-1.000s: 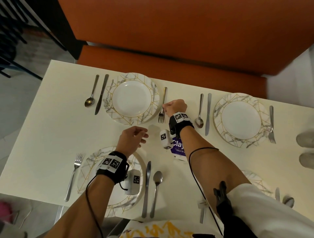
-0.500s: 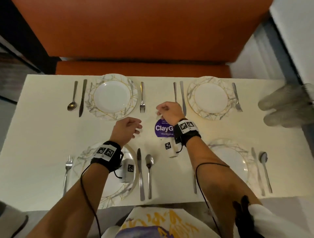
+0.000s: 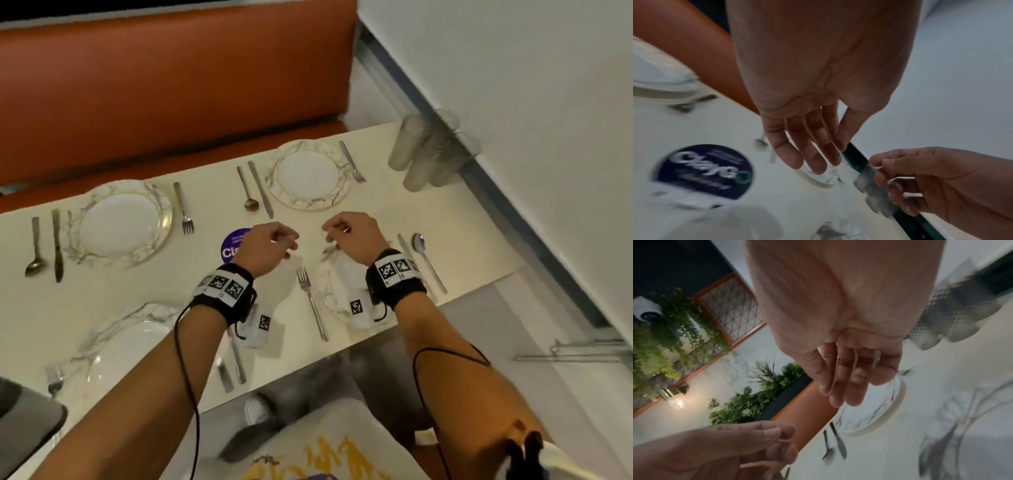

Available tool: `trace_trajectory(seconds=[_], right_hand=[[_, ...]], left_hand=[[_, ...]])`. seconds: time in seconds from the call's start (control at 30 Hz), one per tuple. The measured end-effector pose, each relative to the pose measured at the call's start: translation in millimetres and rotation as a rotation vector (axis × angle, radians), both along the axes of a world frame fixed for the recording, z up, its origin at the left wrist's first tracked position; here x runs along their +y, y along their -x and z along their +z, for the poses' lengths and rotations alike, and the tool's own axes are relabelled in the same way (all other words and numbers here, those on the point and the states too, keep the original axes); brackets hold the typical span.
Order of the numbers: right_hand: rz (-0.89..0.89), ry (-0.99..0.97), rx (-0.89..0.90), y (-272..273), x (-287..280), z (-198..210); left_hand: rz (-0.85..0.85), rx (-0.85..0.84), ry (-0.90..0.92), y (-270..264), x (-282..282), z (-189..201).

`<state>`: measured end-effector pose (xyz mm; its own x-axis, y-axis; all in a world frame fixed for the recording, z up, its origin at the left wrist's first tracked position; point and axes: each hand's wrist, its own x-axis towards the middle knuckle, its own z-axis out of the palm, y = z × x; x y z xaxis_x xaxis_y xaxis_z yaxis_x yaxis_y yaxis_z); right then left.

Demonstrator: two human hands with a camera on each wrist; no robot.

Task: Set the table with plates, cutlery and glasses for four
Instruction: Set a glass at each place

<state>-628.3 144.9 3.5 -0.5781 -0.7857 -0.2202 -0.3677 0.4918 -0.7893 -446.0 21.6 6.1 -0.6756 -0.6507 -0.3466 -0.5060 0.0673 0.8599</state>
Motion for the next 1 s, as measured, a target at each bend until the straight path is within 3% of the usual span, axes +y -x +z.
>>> trace_trajectory(seconds=[0.2, 0.43, 0.53, 0.8, 1.0], right_hand=[[-0.067, 0.043, 0.111, 95.9, 30.7, 14.1], [-0.176, 0.107, 0.335, 231.5, 37.0, 31.4], [-0.216, 0.036, 0.437, 276.9, 34.4, 31.7], [-0.151, -0.184, 0.481, 343.7, 32.3, 16.5], [-0.091, -0.183, 0.503, 370.8, 38.9, 5.9]], left_hand=[[-0.146, 0.005, 0.11, 110.4, 21.2, 25.3], [-0.124, 0.006, 0.204, 260.6, 35.1, 34.1], [-0.112, -0.035, 0.253, 310.5, 38.3, 30.3], [-0.044, -0.184, 0.44, 386.3, 54.3, 7.3], [-0.04, -0.25, 0.61, 412.6, 69.7, -5.5]])
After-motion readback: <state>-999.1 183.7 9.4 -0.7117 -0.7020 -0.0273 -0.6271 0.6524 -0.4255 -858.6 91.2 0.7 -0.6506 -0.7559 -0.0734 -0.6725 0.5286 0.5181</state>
